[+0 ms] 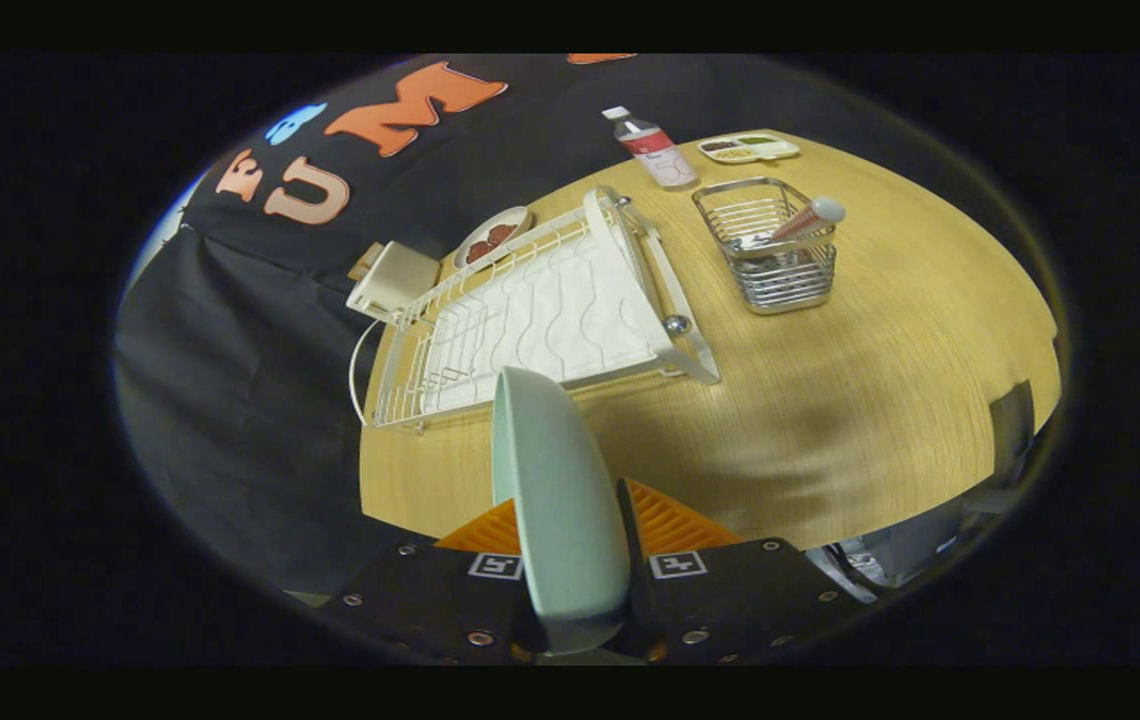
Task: Take the plate from the dish rack, then take the spoon from the basket and place it into the plate.
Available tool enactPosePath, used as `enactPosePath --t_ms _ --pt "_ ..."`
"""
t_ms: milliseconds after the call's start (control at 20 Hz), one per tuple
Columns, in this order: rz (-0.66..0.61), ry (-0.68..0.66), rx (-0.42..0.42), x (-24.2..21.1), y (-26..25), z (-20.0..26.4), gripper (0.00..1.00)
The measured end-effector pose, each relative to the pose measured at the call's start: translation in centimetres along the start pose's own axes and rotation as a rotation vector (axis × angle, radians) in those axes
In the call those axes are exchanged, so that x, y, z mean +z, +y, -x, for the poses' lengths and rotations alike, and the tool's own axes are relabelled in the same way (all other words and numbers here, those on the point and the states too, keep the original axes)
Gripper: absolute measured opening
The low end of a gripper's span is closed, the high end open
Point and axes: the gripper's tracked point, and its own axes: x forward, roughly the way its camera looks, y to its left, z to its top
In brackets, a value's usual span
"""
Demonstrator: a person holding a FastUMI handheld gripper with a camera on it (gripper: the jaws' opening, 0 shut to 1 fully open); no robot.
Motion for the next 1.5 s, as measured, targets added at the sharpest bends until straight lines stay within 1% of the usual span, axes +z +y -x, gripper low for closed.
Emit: enactPosePath --t_ms 100,400,450,550,700,950,1000,1100,1250,1350,1500 --pt "-0.036 0.018 -0.015 -0.5 -1.3 -1.0 0.30" --pt "-0.065 0.018 -0.004 -1.2 -2.5 -3.1 0.31" --pt "-0.085 0.017 0.005 -1.2 -2.5 -3.3 0.31" --pt "-0.124 0.017 0.021 -1.4 -2.5 -3.8 0.31" --pt "-0.151 0.015 0.015 -1.5 -3.0 -4.5 0.35" --pt "-0.092 0.000 -0.049 -1.1 -4.4 -5.0 0.52" --pt "-0.081 -0.008 -0.070 -0.9 -4.9 -5.0 0.55" --pt "-0.049 -0.040 -0.121 -0.1 -6.1 -4.7 0.61" --pt "-0.010 -0.114 -0.165 1.7 -7.2 -3.6 0.72" --pt "0.008 -0.192 -0.192 3.6 -7.9 -2.6 0.75" --pt "0.060 -0.307 -0.251 6.4 -9.1 -0.9 0.75"
